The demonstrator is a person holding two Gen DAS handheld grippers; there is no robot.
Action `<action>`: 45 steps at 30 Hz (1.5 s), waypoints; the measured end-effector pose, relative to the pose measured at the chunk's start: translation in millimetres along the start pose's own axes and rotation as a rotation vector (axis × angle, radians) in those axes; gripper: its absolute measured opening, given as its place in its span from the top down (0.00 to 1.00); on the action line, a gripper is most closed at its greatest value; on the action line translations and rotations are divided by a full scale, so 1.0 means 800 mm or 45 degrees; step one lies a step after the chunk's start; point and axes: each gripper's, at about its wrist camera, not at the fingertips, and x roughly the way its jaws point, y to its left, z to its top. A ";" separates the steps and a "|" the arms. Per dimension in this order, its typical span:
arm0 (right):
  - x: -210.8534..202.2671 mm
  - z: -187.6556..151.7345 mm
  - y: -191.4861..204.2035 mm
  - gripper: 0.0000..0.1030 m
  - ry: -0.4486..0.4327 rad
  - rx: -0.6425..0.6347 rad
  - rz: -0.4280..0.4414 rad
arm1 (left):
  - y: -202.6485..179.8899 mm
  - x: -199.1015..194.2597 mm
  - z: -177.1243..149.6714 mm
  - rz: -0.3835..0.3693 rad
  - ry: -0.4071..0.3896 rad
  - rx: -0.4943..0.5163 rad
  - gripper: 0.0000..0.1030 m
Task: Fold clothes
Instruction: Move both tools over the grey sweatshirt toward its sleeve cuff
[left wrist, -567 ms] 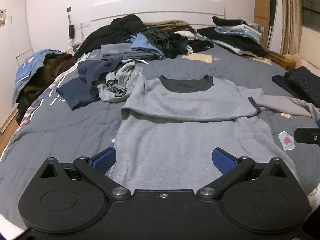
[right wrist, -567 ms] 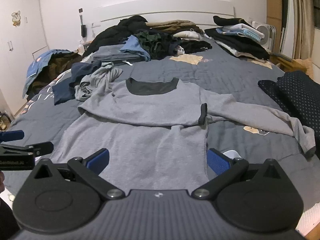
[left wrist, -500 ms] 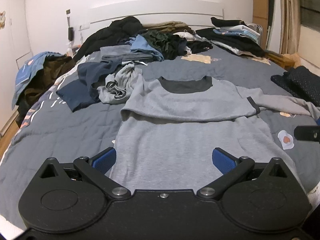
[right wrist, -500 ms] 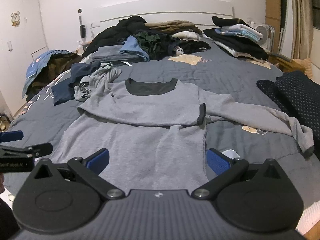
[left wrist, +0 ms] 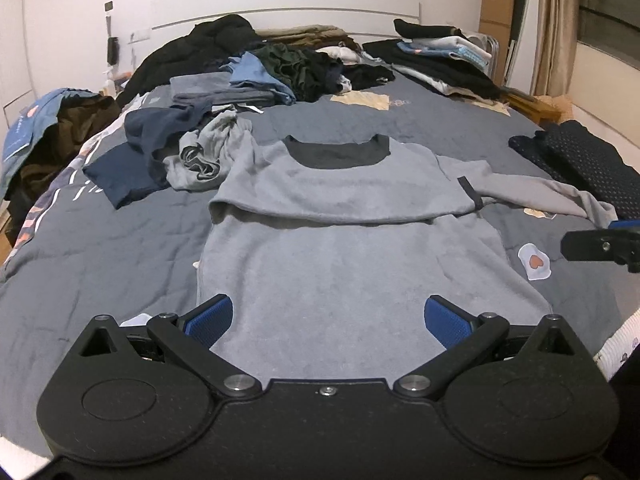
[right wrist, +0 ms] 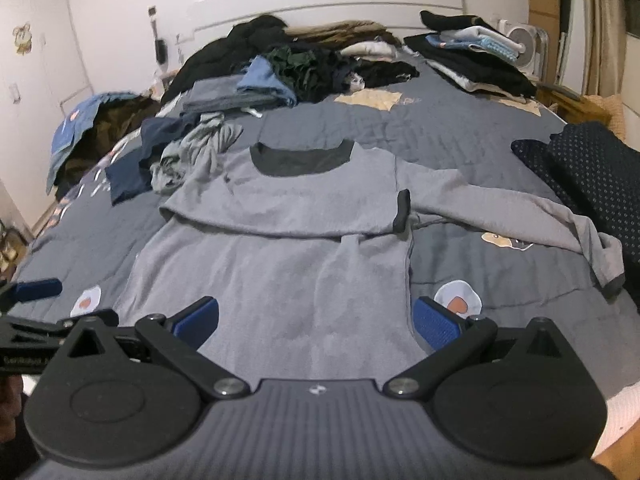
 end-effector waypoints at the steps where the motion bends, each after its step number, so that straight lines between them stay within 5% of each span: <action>1: 0.000 0.001 0.001 0.00 0.022 -0.004 0.001 | 0.000 -0.002 0.000 -0.002 0.015 -0.001 0.00; 17: 0.010 -0.011 0.002 0.00 0.163 -0.016 0.025 | 0.008 0.004 -0.004 -0.010 0.191 -0.019 0.00; 31: 0.032 0.005 0.002 0.00 0.136 -0.078 -0.045 | 0.016 0.016 0.002 0.008 0.166 -0.019 0.00; 45: 0.074 0.036 -0.152 0.00 0.027 0.192 -0.304 | -0.023 0.061 0.030 -0.119 -0.006 -0.007 0.00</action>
